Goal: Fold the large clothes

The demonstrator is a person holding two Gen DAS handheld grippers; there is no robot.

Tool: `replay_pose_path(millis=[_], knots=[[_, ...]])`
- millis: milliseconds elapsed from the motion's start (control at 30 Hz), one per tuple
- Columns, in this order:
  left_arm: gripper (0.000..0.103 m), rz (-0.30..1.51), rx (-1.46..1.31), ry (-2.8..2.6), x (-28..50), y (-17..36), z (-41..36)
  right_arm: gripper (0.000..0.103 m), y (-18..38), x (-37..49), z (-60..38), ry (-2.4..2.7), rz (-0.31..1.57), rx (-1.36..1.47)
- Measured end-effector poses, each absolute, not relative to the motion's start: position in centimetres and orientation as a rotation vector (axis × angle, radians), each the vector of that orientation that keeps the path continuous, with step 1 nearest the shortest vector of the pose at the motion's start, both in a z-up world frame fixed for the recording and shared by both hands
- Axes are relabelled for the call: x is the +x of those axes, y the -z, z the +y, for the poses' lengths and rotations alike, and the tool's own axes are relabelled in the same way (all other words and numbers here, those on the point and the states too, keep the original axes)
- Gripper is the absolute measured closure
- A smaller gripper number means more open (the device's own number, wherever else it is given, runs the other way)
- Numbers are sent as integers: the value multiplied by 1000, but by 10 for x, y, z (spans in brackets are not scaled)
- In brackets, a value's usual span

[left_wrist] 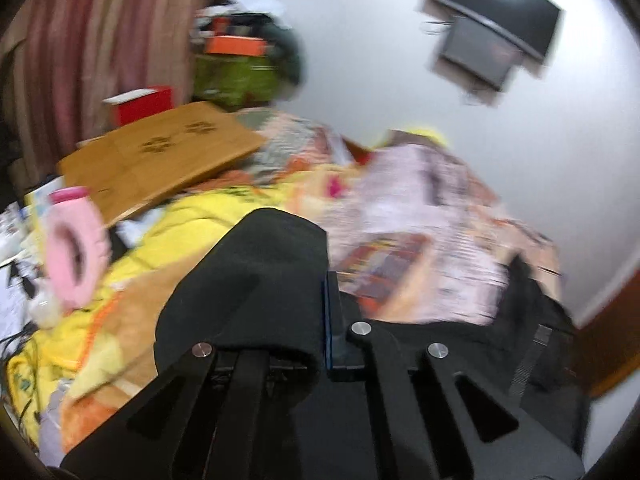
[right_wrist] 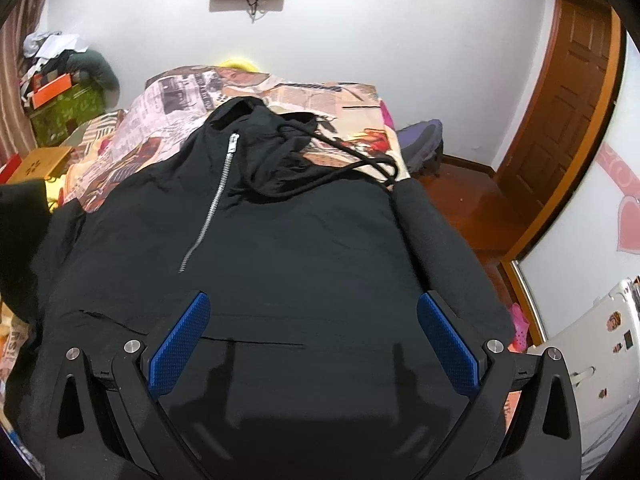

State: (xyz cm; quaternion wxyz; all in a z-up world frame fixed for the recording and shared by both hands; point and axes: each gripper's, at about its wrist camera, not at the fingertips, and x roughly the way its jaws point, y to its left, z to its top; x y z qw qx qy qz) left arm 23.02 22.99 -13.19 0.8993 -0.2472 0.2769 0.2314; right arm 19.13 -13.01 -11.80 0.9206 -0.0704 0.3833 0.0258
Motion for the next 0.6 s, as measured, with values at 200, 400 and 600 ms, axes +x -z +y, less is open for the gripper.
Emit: replay_pose_path(millis=[200,400,600], knots=[[101,602,-421,-180,249,106,146,1,111,187,-146,-36,762,-130],[101,775,-352,32,275,134,70,1,109,183,-157,-35,753,-123],[101,943,-274,115,281,183,17,1,109,179,-163,-36,754,-125]])
